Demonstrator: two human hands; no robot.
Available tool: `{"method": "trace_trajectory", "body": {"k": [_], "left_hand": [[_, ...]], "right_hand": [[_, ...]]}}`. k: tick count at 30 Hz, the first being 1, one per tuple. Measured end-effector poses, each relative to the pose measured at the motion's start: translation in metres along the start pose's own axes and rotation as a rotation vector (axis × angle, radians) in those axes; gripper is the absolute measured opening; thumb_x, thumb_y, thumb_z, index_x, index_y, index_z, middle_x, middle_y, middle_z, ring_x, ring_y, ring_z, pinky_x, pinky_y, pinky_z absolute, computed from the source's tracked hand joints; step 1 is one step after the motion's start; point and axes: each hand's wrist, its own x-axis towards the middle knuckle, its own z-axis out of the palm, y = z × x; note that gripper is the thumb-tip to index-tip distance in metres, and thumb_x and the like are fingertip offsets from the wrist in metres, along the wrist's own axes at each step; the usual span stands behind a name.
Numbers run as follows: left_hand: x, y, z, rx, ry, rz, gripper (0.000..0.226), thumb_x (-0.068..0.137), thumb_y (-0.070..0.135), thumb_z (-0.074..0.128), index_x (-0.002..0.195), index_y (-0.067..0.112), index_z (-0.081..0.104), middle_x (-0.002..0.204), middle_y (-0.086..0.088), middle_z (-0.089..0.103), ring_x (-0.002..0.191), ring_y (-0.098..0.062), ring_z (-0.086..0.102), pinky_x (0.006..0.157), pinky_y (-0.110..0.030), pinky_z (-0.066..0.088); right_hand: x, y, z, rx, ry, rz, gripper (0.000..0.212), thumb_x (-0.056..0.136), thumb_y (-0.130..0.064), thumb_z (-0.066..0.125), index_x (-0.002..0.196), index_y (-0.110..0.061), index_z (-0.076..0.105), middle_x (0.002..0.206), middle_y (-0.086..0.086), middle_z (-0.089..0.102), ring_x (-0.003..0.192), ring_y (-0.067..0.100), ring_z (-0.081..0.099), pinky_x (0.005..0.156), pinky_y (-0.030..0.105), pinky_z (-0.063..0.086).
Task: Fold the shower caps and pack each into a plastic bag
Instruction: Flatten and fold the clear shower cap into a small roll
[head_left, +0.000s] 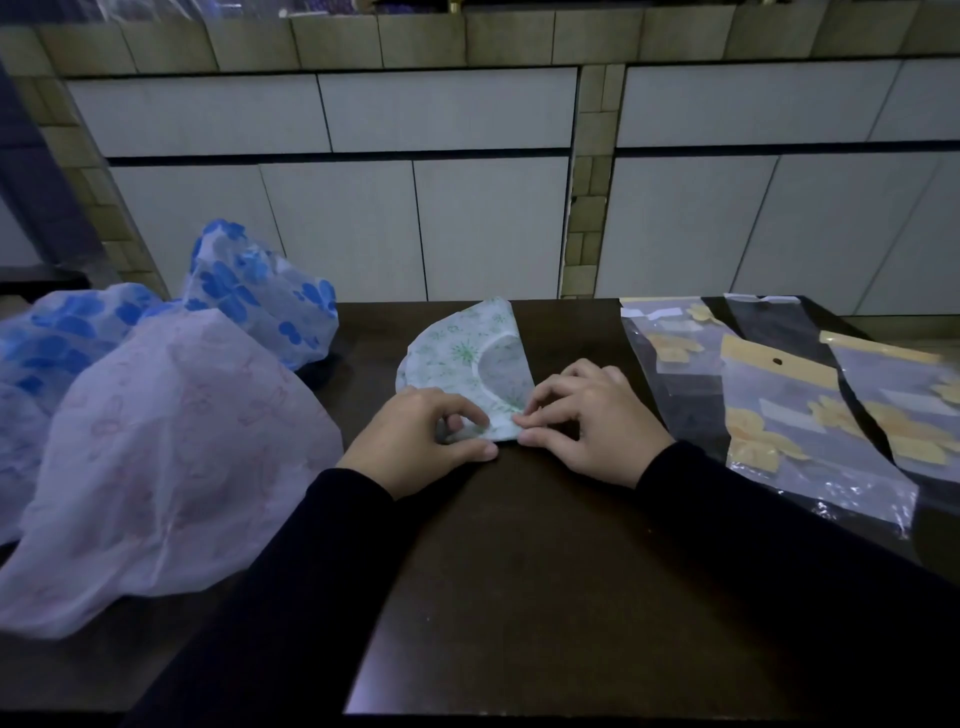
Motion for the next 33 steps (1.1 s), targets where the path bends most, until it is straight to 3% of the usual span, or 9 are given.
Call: {"method": "trace_trajectory", "body": {"k": [3,9,13,16,20,26,31,33], "left_hand": [[0.001,-0.001,0.001,0.011,-0.014,0.008,0.020,0.078,0.052,0.068,0.096,0.045,0.060,0.089,0.013,0.056,0.083,-0.005,0.052,0.070,-0.020,0.039],[0.004,-0.003,0.002,0.085,0.088,0.061,0.019,0.088,0.039,0.063,0.103,0.030,0.071,0.097,0.016,0.055,0.094,-0.002,0.047,0.084,-0.022,0.040],[0.007,0.001,0.003,-0.042,0.117,-0.061,0.016,0.087,0.038,0.065,0.095,0.028,0.074,0.082,0.019,0.059,0.079,0.000,0.053,0.074,-0.016,0.038],[0.009,0.003,0.004,-0.103,0.118,-0.151,0.009,0.086,0.040,0.066,0.087,0.032,0.071,0.075,0.022,0.058,0.074,0.004,0.053,0.062,-0.009,0.034],[0.013,-0.002,0.003,-0.185,0.149,-0.219,0.009,0.084,0.039,0.069,0.083,0.031,0.070,0.085,0.014,0.066,0.082,0.000,0.058,0.063,-0.009,0.036],[0.011,-0.002,0.002,-0.110,0.140,-0.199,0.011,0.087,0.040,0.064,0.079,0.032,0.063,0.082,0.015,0.061,0.076,0.002,0.053,0.060,-0.010,0.034],[0.010,-0.005,0.003,-0.059,0.194,-0.203,0.017,0.089,0.038,0.064,0.089,0.022,0.070,0.085,0.009,0.065,0.076,-0.001,0.053,0.065,-0.013,0.034],[0.011,-0.004,0.005,-0.056,0.198,-0.215,0.017,0.088,0.037,0.065,0.088,0.021,0.070,0.082,0.009,0.062,0.071,0.000,0.052,0.058,-0.009,0.033]], "right_hand": [[0.001,-0.001,0.000,-0.033,0.015,0.005,0.026,0.091,-0.050,0.054,0.107,-0.038,0.071,0.099,-0.019,0.063,0.099,0.008,0.046,0.090,0.034,0.031],[0.008,0.003,0.001,0.115,-0.037,0.147,0.026,0.093,-0.050,0.051,0.106,-0.037,0.070,0.096,-0.020,0.064,0.086,-0.001,0.048,0.095,0.033,0.034],[0.012,0.003,0.007,0.162,-0.044,0.221,0.026,0.093,-0.049,0.051,0.100,-0.031,0.070,0.086,-0.017,0.064,0.083,0.004,0.055,0.094,0.034,0.041],[0.016,0.003,0.010,0.139,-0.064,0.271,0.027,0.095,-0.049,0.048,0.099,-0.031,0.067,0.088,-0.013,0.064,0.086,0.005,0.056,0.097,0.034,0.038],[0.015,-0.001,0.012,0.032,-0.056,0.237,0.029,0.099,-0.046,0.038,0.104,-0.028,0.061,0.100,-0.011,0.064,0.093,0.008,0.055,0.096,0.033,0.030],[0.013,-0.002,0.011,-0.063,0.038,0.121,0.031,0.099,-0.046,0.038,0.102,-0.029,0.063,0.098,-0.014,0.062,0.094,0.007,0.047,0.086,0.031,0.027],[0.016,-0.003,0.009,-0.036,0.043,0.192,0.033,0.096,-0.051,0.042,0.094,-0.027,0.065,0.076,-0.011,0.056,0.078,0.005,0.045,0.088,0.028,0.025],[0.016,-0.003,0.010,-0.050,0.028,0.223,0.031,0.095,-0.053,0.043,0.094,-0.030,0.065,0.072,-0.014,0.052,0.078,0.004,0.044,0.090,0.030,0.025]]}}
